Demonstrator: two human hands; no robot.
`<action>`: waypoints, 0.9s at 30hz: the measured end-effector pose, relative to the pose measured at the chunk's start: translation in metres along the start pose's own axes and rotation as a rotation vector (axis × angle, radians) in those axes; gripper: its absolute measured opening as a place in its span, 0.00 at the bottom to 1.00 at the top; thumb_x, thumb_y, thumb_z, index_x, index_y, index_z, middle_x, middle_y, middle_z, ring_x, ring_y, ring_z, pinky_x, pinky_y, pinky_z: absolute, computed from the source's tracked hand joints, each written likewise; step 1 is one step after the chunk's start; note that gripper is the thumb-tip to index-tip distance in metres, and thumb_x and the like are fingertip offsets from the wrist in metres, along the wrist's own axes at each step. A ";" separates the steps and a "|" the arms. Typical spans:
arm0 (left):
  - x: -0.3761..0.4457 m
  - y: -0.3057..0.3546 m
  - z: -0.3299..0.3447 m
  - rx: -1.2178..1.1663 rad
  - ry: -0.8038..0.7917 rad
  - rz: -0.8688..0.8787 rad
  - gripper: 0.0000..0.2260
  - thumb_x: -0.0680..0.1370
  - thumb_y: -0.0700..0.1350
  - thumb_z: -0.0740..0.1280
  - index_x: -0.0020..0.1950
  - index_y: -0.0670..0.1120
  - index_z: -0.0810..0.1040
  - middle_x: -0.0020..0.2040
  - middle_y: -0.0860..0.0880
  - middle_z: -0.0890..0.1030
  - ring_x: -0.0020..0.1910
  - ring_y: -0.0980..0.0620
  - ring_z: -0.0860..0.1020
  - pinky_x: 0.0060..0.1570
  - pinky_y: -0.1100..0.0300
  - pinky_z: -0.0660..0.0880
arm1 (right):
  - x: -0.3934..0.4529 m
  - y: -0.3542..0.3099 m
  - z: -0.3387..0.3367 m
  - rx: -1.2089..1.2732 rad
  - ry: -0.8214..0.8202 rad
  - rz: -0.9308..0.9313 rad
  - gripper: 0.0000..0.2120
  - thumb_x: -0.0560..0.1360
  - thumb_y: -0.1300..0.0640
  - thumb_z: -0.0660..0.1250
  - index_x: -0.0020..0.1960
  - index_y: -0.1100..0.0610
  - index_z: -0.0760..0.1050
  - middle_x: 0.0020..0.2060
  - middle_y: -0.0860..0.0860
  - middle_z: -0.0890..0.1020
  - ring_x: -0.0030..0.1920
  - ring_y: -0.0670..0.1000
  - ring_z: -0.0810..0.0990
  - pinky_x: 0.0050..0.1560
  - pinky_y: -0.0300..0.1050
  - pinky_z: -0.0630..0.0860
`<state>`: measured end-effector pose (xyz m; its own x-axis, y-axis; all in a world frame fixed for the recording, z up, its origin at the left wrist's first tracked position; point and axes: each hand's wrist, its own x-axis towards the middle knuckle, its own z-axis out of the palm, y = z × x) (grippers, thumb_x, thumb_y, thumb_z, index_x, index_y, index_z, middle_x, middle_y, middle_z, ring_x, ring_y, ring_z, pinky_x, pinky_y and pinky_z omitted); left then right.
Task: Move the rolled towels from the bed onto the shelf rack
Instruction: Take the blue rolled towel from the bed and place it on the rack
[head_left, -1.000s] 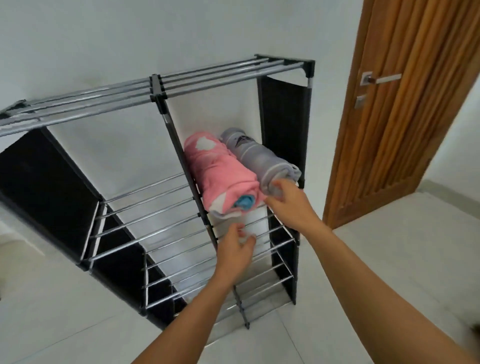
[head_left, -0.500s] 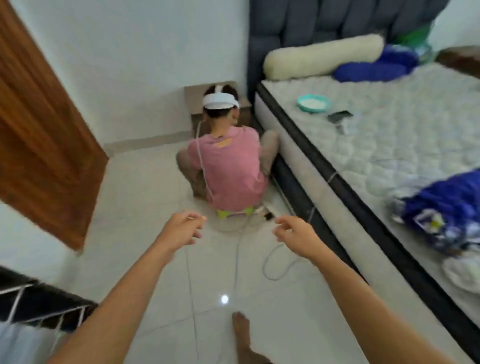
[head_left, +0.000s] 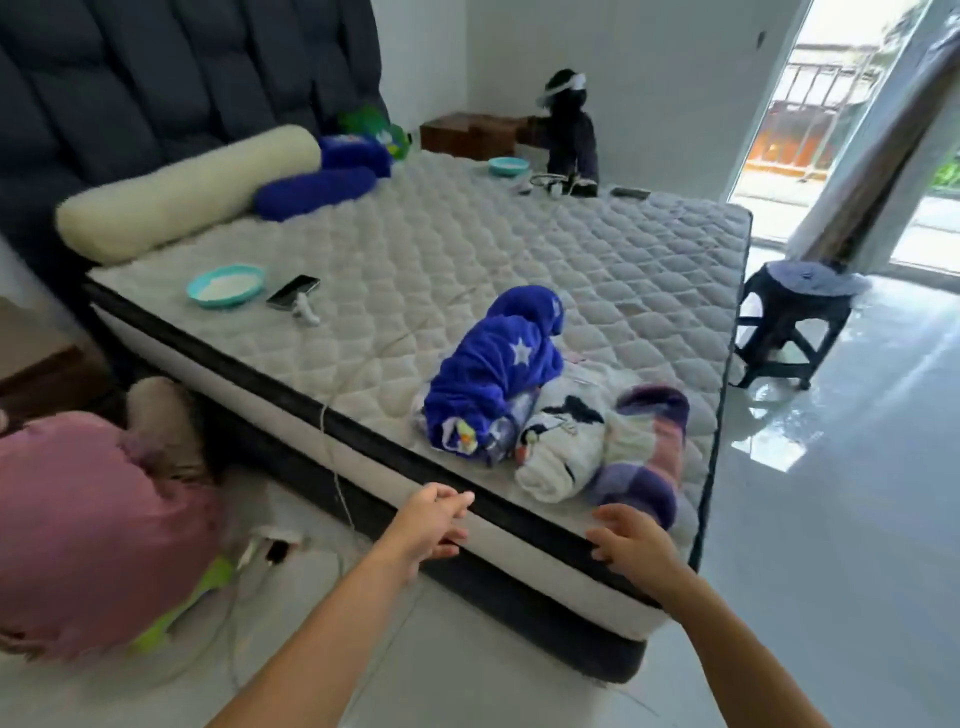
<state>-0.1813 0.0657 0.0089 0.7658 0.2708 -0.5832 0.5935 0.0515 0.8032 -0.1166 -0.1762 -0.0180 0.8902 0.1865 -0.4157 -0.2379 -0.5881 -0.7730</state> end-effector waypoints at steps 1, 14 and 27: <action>0.015 0.009 0.010 -0.030 0.000 -0.026 0.07 0.79 0.48 0.65 0.51 0.45 0.74 0.47 0.47 0.77 0.40 0.50 0.78 0.38 0.57 0.75 | 0.017 0.004 -0.013 -0.010 0.007 0.006 0.11 0.74 0.57 0.68 0.55 0.57 0.75 0.34 0.50 0.81 0.36 0.50 0.79 0.40 0.45 0.73; 0.161 0.064 -0.024 -0.583 0.279 -0.344 0.25 0.78 0.49 0.68 0.72 0.42 0.67 0.69 0.36 0.70 0.68 0.34 0.70 0.61 0.35 0.72 | 0.212 -0.100 -0.043 0.094 0.024 -0.025 0.20 0.74 0.53 0.69 0.64 0.55 0.71 0.49 0.53 0.79 0.46 0.53 0.79 0.53 0.54 0.77; 0.264 0.108 -0.061 -0.322 -0.144 -0.660 0.39 0.72 0.67 0.64 0.77 0.48 0.61 0.74 0.41 0.66 0.69 0.36 0.70 0.52 0.37 0.76 | 0.372 -0.220 -0.024 -0.080 0.191 -0.012 0.34 0.72 0.48 0.70 0.72 0.57 0.61 0.69 0.59 0.69 0.67 0.60 0.70 0.65 0.55 0.69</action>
<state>0.0697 0.2012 -0.0508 0.3132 -0.0411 -0.9488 0.8563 0.4443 0.2634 0.2756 0.0038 0.0087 0.9522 0.0454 -0.3021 -0.2018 -0.6490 -0.7336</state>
